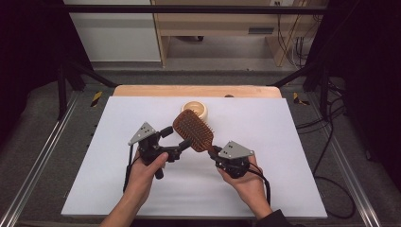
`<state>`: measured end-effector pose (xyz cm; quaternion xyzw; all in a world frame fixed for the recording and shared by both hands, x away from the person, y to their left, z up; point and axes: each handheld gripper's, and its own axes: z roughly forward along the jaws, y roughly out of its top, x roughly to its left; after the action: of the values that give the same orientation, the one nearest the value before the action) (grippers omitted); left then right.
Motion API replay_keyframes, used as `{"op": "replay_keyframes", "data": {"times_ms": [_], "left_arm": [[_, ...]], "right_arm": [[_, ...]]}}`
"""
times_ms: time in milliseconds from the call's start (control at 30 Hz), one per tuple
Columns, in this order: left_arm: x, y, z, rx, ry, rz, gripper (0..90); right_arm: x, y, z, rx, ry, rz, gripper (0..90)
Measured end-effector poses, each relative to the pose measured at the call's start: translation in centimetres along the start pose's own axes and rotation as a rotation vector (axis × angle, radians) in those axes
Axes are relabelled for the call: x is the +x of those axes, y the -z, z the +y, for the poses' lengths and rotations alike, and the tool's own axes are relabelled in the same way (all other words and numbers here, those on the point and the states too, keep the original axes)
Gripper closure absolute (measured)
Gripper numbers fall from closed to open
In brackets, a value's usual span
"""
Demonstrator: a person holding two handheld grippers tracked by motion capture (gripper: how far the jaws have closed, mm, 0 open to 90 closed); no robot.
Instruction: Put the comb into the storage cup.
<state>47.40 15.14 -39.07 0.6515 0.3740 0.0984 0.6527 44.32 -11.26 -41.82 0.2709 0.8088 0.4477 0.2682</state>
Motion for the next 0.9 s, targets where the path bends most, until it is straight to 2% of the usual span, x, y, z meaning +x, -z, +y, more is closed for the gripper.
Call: {"op": "replay_keyframes", "data": {"times_ms": [100,167,233,300,333,467,500,567,800,900], "left_arm": [[0.3,-0.7,0.2,-0.013,0.06,-0.03,10.1],[0.6,-1.0,0.4,-0.028,0.087,-0.026,14.8],[1.0,-0.9,0.5,-0.055,0.167,-0.035,18.4],[1.4,-0.8,0.5,-0.072,0.22,-0.033,24.4],[1.4,-0.9,0.6,-0.075,0.234,-0.033,26.7],[1.6,-0.9,0.5,-0.061,0.233,-0.009,34.9],[1.6,-1.0,0.4,-0.059,0.241,-0.012,34.9],[1.5,-1.2,0.3,-0.053,0.227,-0.001,35.6],[1.3,-1.2,0.4,-0.051,0.261,0.0,46.4],[0.9,-1.2,0.7,-0.043,0.243,0.008,49.0]], "right_arm": [[0.3,-0.2,0.1,-0.009,0.008,0.0,72.5],[0.5,-0.4,0.1,-0.008,0.011,0.003,72.5],[0.6,-0.6,0.1,-0.008,0.012,0.007,72.5],[0.7,-0.6,0.1,-0.012,0.009,0.008,72.5],[0.7,-0.7,0.1,-0.011,0.011,0.009,72.5],[1.0,-0.9,0.2,-0.011,0.01,0.01,72.5],[1.0,-0.9,0.2,-0.012,0.012,0.01,72.5],[1.2,-1.0,0.3,-0.013,0.013,0.013,72.5],[1.3,-1.3,0.0,-0.005,-0.002,0.012,72.5],[1.4,-1.4,-0.1,0.0,-0.009,0.014,72.4]]}}
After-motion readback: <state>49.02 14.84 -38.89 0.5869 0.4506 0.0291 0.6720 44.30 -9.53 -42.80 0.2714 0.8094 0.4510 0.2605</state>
